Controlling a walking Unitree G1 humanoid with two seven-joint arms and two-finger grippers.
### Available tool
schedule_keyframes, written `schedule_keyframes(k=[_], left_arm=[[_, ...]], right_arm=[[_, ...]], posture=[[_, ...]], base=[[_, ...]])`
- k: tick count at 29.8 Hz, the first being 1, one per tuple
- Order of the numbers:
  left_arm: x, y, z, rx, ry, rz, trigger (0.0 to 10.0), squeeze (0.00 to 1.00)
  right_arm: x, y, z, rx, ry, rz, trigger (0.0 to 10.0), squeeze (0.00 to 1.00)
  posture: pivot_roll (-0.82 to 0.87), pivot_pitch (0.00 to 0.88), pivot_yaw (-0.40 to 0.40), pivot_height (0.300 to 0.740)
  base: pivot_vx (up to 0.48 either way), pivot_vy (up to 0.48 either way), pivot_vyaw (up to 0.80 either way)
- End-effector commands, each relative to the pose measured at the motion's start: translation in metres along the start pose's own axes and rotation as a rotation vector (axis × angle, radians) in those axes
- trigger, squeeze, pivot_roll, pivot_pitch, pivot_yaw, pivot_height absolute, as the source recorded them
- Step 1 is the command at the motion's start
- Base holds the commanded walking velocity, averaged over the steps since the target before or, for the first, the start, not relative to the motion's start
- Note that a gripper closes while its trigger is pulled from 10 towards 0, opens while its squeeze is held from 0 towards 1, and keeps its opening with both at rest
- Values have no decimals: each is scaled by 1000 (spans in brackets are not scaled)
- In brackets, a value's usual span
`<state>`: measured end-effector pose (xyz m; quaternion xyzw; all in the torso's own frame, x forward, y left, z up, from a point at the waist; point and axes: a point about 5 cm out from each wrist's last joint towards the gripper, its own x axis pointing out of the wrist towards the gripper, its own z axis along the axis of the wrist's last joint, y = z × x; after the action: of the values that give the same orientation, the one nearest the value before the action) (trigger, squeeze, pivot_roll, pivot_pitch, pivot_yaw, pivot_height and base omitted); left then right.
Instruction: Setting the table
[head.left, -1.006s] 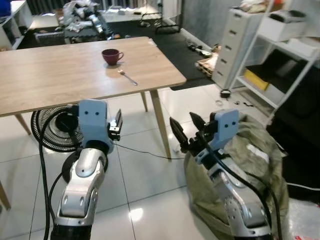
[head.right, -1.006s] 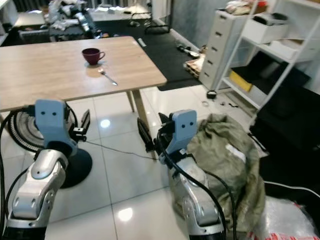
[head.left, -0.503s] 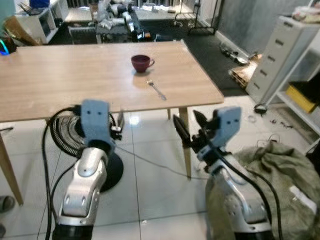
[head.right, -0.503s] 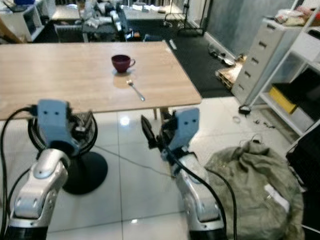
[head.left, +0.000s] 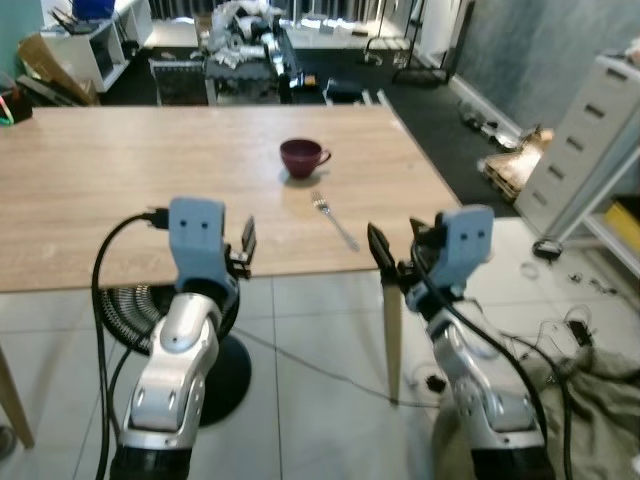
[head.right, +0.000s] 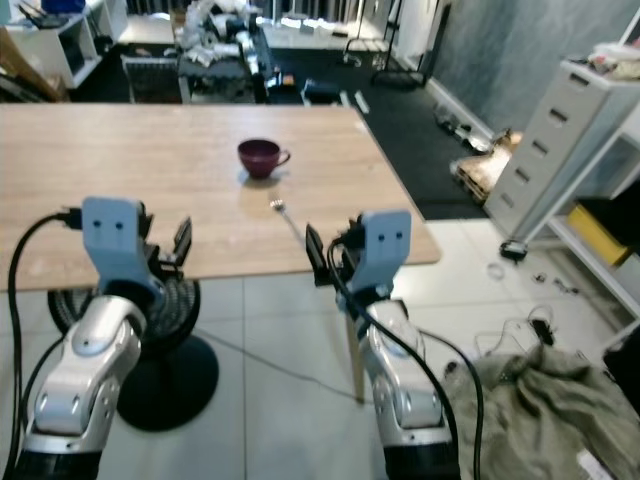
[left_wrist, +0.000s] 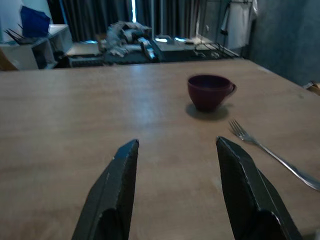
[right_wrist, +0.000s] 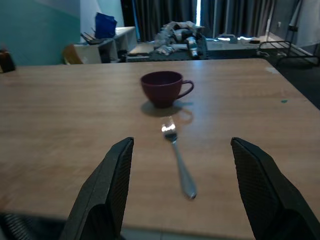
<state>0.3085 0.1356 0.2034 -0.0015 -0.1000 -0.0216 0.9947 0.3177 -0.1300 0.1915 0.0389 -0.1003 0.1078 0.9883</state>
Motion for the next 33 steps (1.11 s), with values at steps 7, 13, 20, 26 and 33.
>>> schedule_keyframes(k=[7, 13, 20, 26, 33], left_arm=[[1, -1, -3, 11, 17, -5, 10000, 0], [-1, -1, -7, 18, 29, -6, 10000, 0], [-3, 1, -12, 36, 53, -2, 10000, 0], [-5, 4, -20, 53, 105, -12, 10000, 0], [-26, 9, -33, 93, 214, -216, 10000, 0]], right_arm=[[3, -3, -6, -84, 59, -38, 10000, 0], [2, 1, -9, -98, 76, -8, 10000, 0], [-3, 16, -20, -225, 100, 115, 10000, 0], [-2, 12, -30, -263, 170, 82, 10000, 0], [-12, -20, -48, -309, 348, 51, 10000, 0]], posture=[[-19, 0, 64, 740], [-16, 0, 62, 740], [-8, 0, 59, 740], [-1, 0, 58, 740], [10, 0, 50, 740]], base=[[480, 0, 0], [480, 0, 0], [480, 0, 0], [390, 0, 0], [35, 0, 0]])
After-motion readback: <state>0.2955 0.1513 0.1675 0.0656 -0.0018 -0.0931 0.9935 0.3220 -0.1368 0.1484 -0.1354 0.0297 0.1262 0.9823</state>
